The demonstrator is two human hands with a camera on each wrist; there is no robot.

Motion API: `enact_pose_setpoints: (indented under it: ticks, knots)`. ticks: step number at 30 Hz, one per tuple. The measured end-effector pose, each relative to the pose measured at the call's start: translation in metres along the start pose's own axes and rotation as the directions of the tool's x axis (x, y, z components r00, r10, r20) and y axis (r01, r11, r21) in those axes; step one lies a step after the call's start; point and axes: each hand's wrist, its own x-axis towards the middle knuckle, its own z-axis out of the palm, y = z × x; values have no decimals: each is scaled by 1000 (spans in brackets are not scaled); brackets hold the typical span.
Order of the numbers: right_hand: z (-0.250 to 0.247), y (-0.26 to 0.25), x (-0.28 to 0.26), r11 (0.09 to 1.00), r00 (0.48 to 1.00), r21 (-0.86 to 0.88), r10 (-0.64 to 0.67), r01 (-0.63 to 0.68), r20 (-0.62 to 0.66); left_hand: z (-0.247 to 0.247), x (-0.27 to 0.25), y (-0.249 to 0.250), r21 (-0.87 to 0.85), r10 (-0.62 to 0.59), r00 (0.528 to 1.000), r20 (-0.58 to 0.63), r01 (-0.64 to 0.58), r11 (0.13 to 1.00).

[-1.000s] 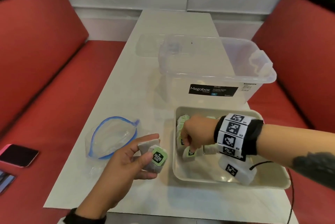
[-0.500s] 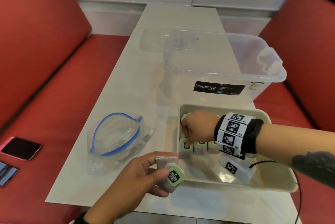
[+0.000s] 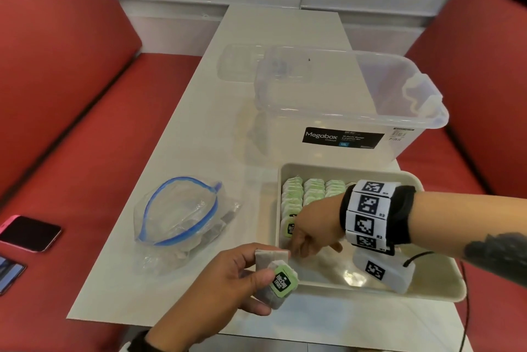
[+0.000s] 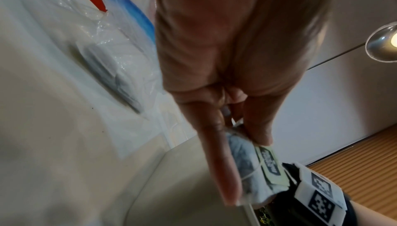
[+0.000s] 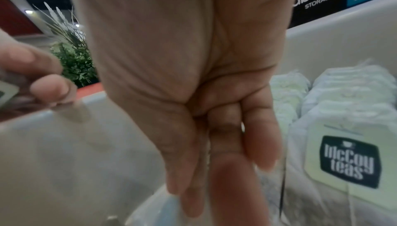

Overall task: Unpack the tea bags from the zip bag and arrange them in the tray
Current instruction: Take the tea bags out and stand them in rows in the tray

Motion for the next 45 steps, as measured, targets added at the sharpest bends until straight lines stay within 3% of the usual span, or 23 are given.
enact_pose_setpoints:
  ticks: [4, 8, 12, 16, 19, 26, 29, 31, 37, 41, 45]
  knots:
    - [-6, -3, 4, 994, 997, -78, 78, -78, -1, 2, 0, -1, -2, -10, 1000, -25, 10, 1000]
    - [-9, -4, 0, 994, 994, -23, 106, -106, -8, 3, 1, 2, -86, 34, 993, -116, -44, 995]
    - [-14, -5, -15, 986, 994, 150, 87, -76, -67, 2, 9, 6, -205, 59, 949, -309, -127, 971]
    - [-20, -12, -37, 890, 960, 450, 57, 77, -276, 4, 17, 11, -210, 107, 908, -405, -206, 956]
    - [-20, -22, -47, 809, 889, 556, 97, 192, -448, 10, 22, 16, -172, 169, 900, -401, -256, 951]
    - [-25, -21, -72, 833, 776, 525, 211, 175, -594, 12, 25, 18, -150, 257, 865, -431, -350, 925]
    - [-27, -19, -82, 949, 682, 316, 235, -6, -693, 7, 23, 18, -64, 321, 838, -442, -386, 920]
    - [-28, -18, -87, 973, 638, 185, 232, -140, -734, 7, 20, 19, -5, 366, 831, -419, -405, 914]
    - [-29, -24, -86, 971, 632, 232, 219, -65, -744, 16, 23, 20, 223, 506, 813, -288, -457, 861]
    - [-30, -28, -85, 966, 640, 259, 191, 13, -744, 21, 29, 22, 366, 524, 836, -164, -442, 819]
    - [-30, -29, -86, 951, 623, 297, 183, 83, -760, 23, 35, 23, 325, 519, 826, -219, -440, 837]
